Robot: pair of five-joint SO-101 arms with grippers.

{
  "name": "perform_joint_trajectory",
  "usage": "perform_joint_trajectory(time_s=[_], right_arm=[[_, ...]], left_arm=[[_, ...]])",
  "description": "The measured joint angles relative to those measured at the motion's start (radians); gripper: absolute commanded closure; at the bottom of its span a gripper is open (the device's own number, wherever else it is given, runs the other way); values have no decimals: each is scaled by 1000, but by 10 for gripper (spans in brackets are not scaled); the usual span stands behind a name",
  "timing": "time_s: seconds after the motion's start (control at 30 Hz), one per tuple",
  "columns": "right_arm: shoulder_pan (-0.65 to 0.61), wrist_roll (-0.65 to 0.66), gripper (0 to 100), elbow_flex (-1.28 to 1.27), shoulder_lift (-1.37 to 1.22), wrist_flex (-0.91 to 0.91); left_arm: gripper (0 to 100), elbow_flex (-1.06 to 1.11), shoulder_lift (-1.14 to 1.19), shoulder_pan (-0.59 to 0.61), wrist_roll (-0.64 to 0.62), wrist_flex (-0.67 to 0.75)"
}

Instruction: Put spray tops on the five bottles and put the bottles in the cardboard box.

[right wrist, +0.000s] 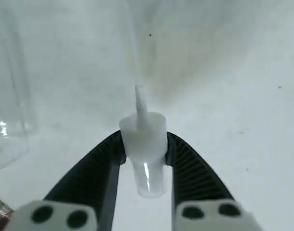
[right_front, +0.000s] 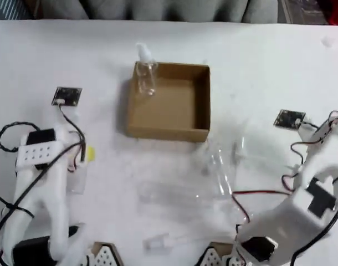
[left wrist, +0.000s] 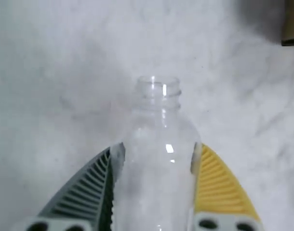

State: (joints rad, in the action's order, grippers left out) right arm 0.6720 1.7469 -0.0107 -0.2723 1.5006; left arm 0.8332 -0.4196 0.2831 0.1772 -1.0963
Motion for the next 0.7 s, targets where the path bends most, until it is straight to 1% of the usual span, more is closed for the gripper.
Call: perform_joint_trajectory(time_s=[0.07, 0.2, 0.27, 0.33, 0.43, 0.5, 0.6, 0.7], right_arm=[[-3, 6, 813, 63, -69, -5], [-3, -2, 830, 175, -167, -3], [-20, -61, 841, 218, -184, -2], [-46, -164, 859, 262, -187, 6], [-77, -400, 926, 331, -187, 12], [-86, -611, 985, 382, -187, 46], [-81, -954, 961, 468, -187, 121], [-75, -1260, 976, 522, -186, 189]], left_arm=[[980, 18, 0, 0, 0, 21], [980, 109, -60, 0, 0, 103], [980, 150, -114, 0, 0, 123], [980, 192, -175, 0, 0, 130], [980, 238, -270, 0, 0, 132], [980, 264, -319, 0, 0, 132], [980, 287, -377, 0, 0, 132], [980, 290, -397, 0, 0, 132]])
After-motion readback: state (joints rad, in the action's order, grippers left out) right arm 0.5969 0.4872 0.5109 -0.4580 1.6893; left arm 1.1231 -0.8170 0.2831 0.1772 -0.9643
